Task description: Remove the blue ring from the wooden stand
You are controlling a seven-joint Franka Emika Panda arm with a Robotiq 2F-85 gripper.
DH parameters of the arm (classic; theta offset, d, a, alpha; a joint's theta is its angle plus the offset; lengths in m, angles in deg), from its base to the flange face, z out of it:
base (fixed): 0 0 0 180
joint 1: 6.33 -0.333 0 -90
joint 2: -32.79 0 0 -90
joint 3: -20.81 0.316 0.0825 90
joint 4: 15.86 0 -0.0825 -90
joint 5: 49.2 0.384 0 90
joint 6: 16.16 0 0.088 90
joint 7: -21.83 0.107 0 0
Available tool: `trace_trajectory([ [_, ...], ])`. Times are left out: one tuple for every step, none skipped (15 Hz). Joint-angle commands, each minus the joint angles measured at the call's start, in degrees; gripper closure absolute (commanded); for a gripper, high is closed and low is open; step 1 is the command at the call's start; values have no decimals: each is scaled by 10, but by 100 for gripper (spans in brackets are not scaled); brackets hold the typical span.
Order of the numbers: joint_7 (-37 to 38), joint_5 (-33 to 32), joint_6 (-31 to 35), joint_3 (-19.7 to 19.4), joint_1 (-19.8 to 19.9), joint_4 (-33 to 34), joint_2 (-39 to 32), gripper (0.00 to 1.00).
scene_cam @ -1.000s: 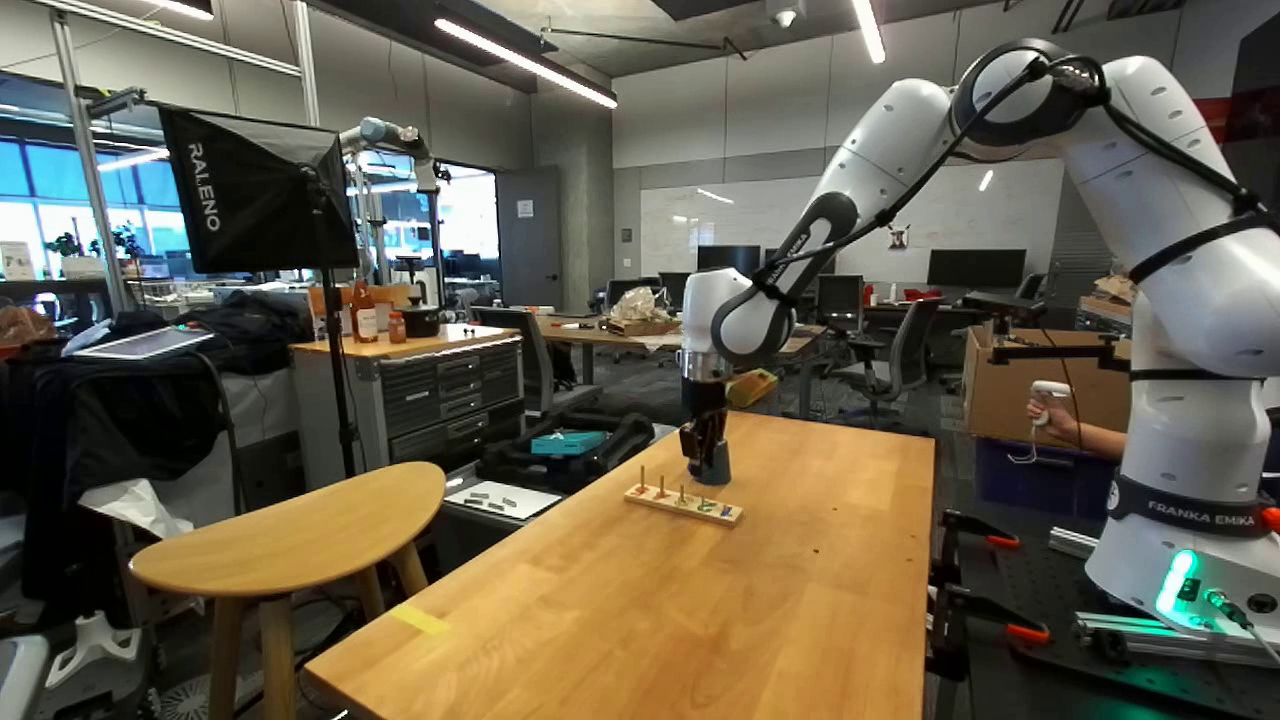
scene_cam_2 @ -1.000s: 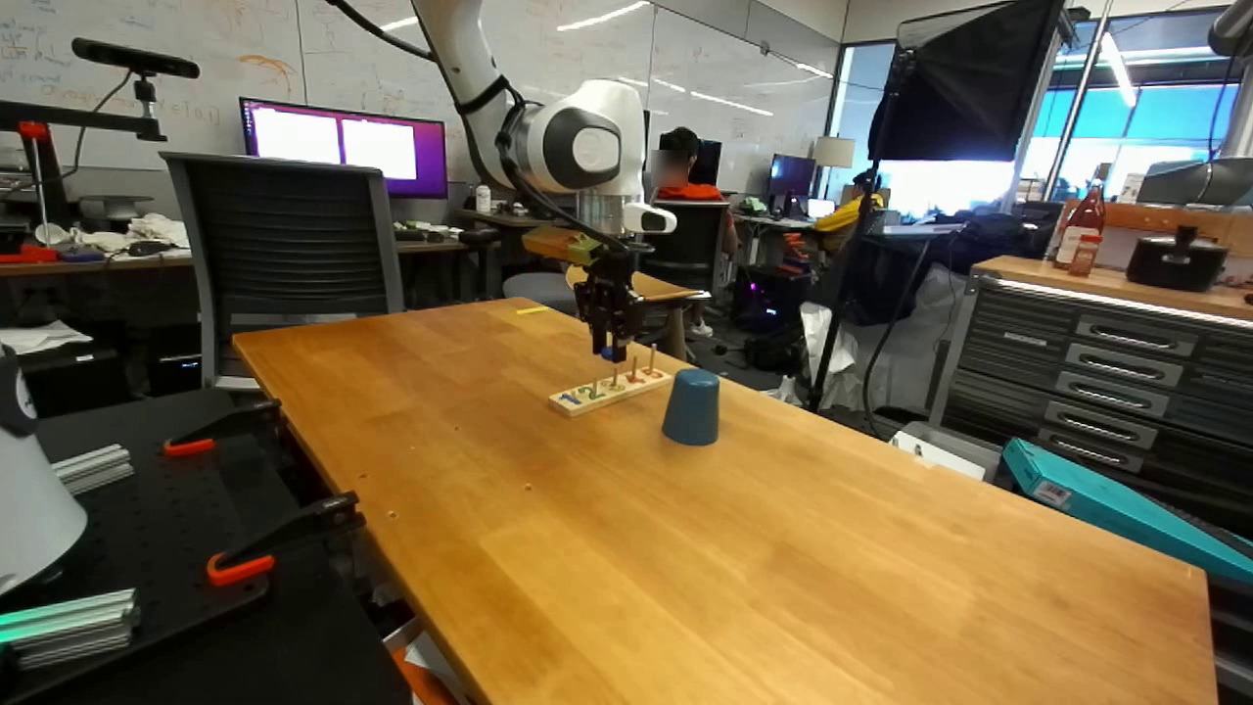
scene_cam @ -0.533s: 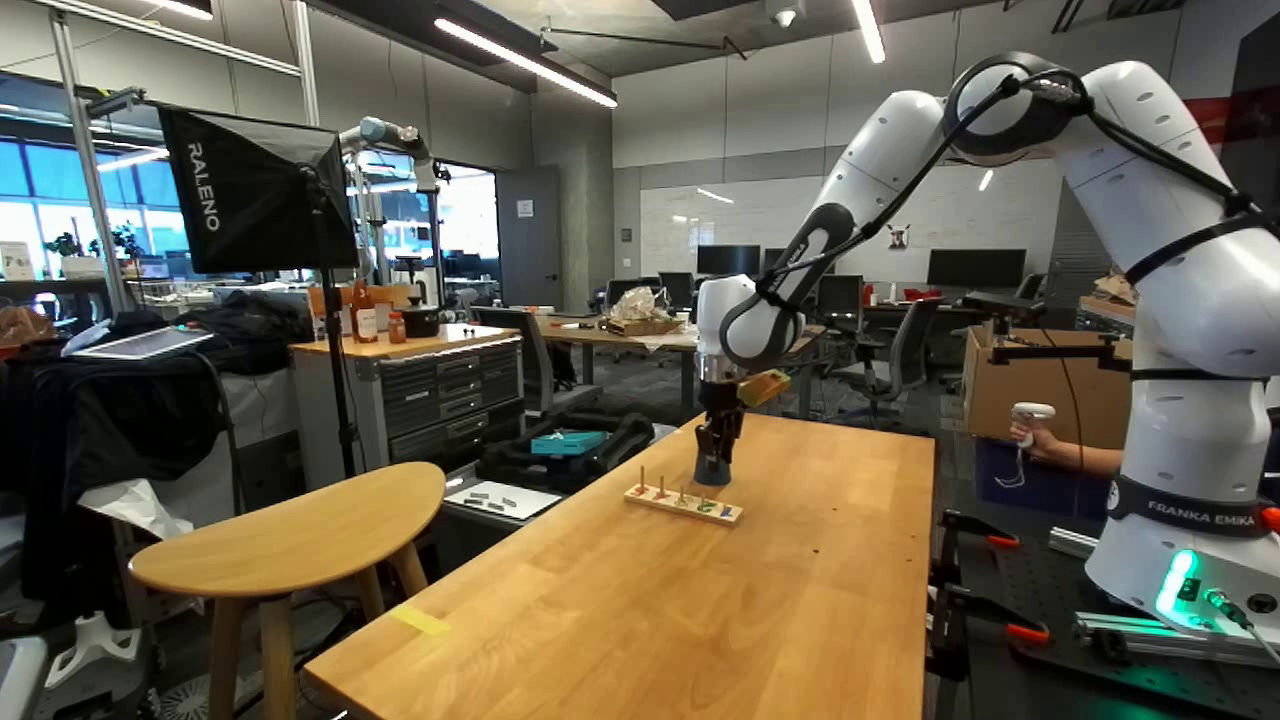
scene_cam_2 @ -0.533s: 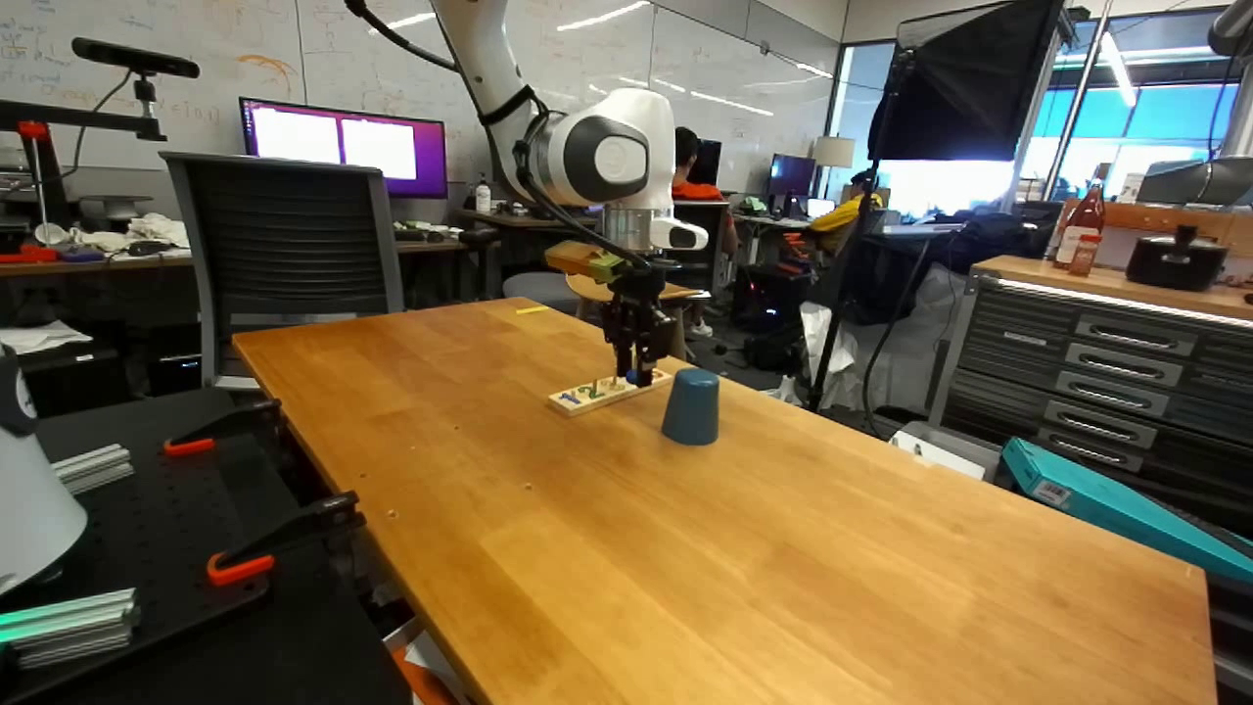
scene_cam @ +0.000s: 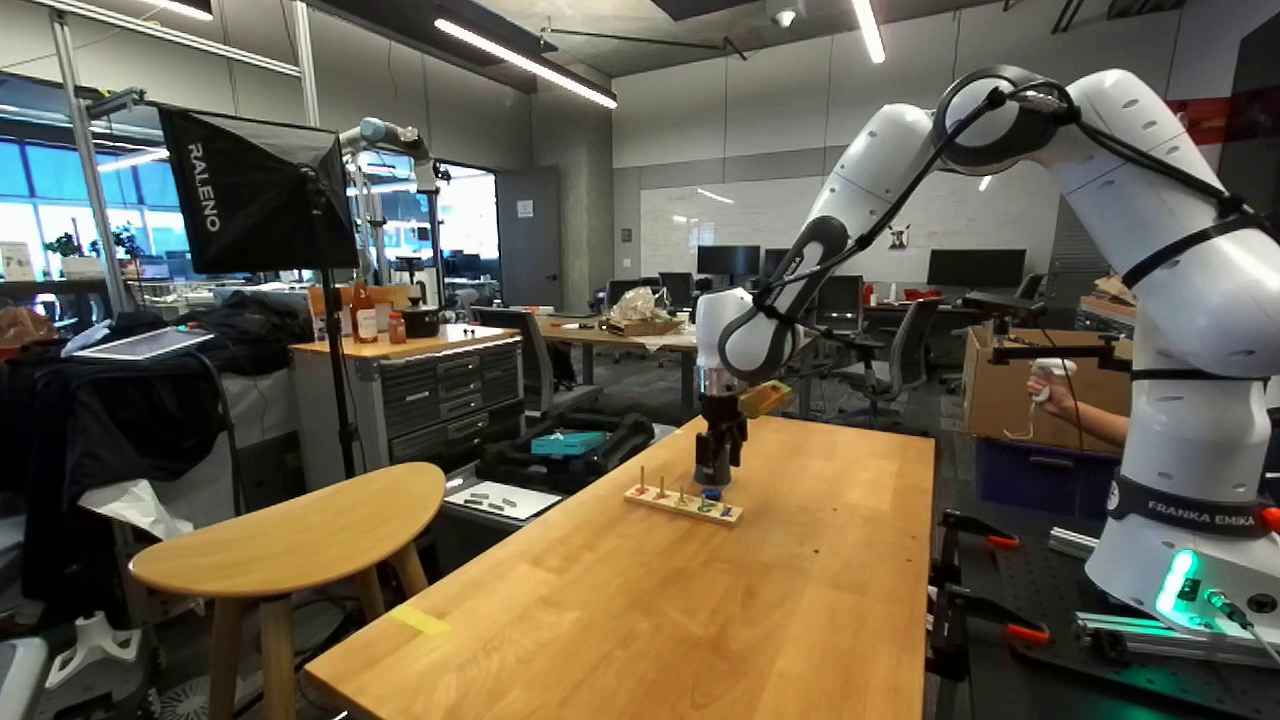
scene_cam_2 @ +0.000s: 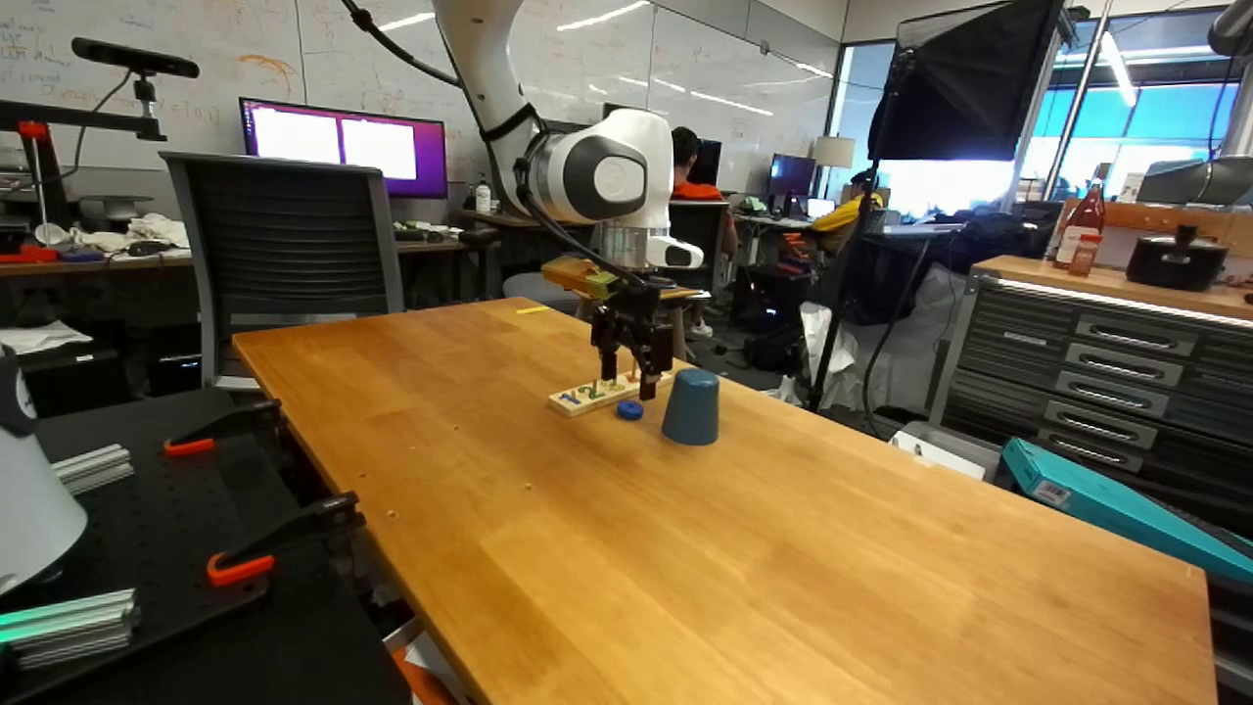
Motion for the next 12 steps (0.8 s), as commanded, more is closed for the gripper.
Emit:
trace_trajectory([
  [-17,16,-30,19,-7,-9,57,0],
  [-20,17,-40,25,-8,-14,76,0],
  [-21,16,-51,30,-11,-18,94,0],
  [-23,19,-73,36,-12,-22,116,0],
  [-21,17,-89,37,-15,-23,135,0],
  [-21,16,-107,40,-18,-24,157,0],
  [-22,18,-122,44,-19,-23,175,0],
  [-22,19,-141,48,-21,-20,194,0],
  [-19,18,-162,48,-22,-17,209,0],
  [-5,4,-129,42,-23,-2,163,0],
  [-5,4,-145,44,-24,-2,180,0],
  [-5,4,-154,45,-24,-4,192,0],
])
